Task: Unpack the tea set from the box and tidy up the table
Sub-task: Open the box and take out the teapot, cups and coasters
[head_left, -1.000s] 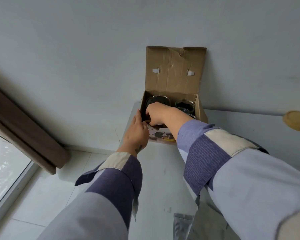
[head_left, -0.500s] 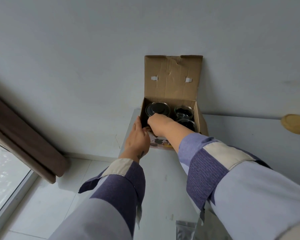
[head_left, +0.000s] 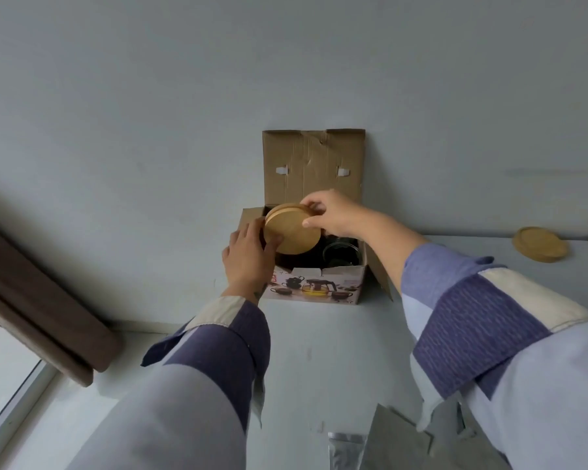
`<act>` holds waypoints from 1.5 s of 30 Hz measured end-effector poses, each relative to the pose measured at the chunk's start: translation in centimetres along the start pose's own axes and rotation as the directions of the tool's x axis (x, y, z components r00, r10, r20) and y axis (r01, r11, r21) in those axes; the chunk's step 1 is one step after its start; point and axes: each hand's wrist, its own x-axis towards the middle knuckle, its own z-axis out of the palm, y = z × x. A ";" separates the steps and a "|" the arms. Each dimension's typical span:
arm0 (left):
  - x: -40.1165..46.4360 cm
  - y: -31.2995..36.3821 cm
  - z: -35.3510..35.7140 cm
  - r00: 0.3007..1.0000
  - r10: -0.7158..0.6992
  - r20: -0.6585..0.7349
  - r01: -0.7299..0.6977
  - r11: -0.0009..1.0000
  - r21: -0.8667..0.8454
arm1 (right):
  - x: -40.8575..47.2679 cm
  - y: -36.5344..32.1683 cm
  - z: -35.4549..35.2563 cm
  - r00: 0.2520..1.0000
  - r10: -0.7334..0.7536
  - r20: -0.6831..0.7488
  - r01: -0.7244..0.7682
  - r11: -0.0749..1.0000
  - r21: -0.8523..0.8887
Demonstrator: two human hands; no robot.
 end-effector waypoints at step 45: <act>-10.8 14.2 27.5 0.907 0.270 0.324 -0.353 0.905 0.235 | -3.2 37.5 -9.6 0.725 0.336 -0.601 -0.495 0.861 -0.116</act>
